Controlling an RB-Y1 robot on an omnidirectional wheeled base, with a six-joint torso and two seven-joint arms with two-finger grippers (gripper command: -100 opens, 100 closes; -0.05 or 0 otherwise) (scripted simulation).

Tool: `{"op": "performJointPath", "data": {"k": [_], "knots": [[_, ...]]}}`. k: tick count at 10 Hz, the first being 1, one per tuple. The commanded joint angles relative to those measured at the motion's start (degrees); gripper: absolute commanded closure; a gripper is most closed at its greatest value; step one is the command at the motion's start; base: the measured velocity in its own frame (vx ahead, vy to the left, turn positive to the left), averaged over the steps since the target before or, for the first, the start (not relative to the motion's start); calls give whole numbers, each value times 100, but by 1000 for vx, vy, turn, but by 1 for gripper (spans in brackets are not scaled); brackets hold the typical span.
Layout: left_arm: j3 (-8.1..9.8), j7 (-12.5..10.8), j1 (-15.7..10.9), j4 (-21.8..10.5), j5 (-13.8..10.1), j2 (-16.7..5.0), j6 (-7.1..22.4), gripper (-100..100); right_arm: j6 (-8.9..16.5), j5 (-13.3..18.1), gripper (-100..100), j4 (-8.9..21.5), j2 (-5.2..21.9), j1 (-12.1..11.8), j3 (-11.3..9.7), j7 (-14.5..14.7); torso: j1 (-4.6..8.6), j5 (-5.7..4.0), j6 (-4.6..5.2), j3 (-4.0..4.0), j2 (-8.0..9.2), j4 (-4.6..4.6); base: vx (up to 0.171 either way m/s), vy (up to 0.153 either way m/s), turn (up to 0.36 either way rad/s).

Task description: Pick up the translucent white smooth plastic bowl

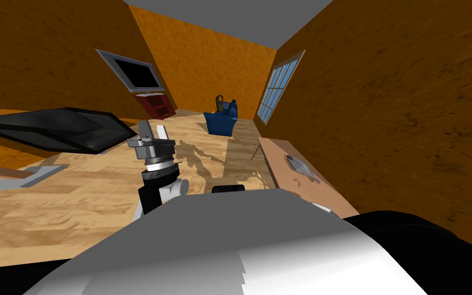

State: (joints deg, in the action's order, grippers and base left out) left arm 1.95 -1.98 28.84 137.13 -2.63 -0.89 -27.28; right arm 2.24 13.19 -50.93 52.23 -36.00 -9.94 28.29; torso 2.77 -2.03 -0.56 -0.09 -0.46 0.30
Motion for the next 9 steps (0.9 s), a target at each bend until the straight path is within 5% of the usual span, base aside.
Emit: {"op": "performJointPath", "data": {"k": [1,4,5,6,9], "knots": [[0,0,0,0,0,0,0,0,286,-283,100,-286,-165,-203,286,286,0,0,0,0,0,0,-112,-79,192],[1,0,2,0,0,0,0,0,705,-283,100,-736,-165,-203,324,482,-15,5,10,-5,-12,-2,-30,-14,-16],[0,0,2,0,0,0,0,0,928,-573,100,-953,-436,-485,604,756,-25,5,8,-12,-23,-4,-89,-62,309],[0,0,0,0,0,0,0,0,1000,-692,100,-921,-436,-485,725,906,1,-14,3,2,3,1,-112,-70,172],[1,0,2,0,0,0,0,0,1473,-749,100,-1402,-436,-485,725,1060,-8,-10,12,-2,-8,0,-33,-6,-27]]}}
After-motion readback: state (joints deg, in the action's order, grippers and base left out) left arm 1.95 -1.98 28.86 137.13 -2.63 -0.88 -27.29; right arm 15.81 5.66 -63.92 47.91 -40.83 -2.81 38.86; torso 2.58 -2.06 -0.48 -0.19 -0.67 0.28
